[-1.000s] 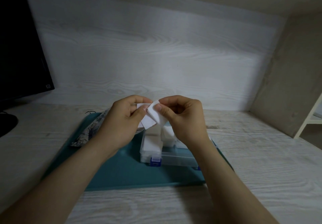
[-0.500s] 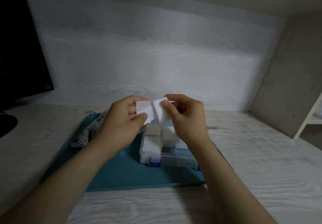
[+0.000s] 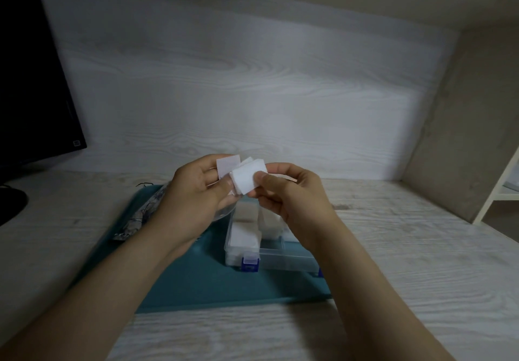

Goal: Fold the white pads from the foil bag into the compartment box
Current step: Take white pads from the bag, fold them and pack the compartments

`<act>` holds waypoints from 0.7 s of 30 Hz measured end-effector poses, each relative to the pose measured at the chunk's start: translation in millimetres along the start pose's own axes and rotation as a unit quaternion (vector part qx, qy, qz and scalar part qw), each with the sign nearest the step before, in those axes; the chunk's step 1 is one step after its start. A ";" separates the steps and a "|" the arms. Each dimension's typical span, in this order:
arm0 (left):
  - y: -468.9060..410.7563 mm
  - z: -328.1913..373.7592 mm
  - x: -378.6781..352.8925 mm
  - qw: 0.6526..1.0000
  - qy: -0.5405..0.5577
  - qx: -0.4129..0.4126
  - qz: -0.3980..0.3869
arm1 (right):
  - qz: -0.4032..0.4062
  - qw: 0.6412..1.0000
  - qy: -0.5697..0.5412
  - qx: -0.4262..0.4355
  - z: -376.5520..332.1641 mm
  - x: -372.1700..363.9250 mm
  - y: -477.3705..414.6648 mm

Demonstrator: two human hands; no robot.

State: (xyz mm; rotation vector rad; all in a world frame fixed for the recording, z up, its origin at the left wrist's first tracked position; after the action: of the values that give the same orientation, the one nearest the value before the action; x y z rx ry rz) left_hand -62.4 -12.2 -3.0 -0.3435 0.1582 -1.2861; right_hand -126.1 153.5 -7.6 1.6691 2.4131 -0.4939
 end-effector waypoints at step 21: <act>2.4 1.1 -5.8 0.999 -0.030 -0.001 -0.032 | 0.027 0.979 0.172 0.107 -9.0 2.6 -1.8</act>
State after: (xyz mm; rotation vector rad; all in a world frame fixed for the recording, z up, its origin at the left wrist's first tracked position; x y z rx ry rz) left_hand -61.5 -5.9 -3.2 -0.3914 0.0997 -1.3370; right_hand -128.2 158.4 0.3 2.0571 2.6188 -0.5071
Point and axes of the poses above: each hand's wrist, its own y-axis away from the middle knuckle, its own x-axis out of the back of the hand, z = x × y, the point moved 6 cm from there along -y, towards the middle knuckle, and after that the axes turned 8 degrees about -y, right-handed, at the moved point
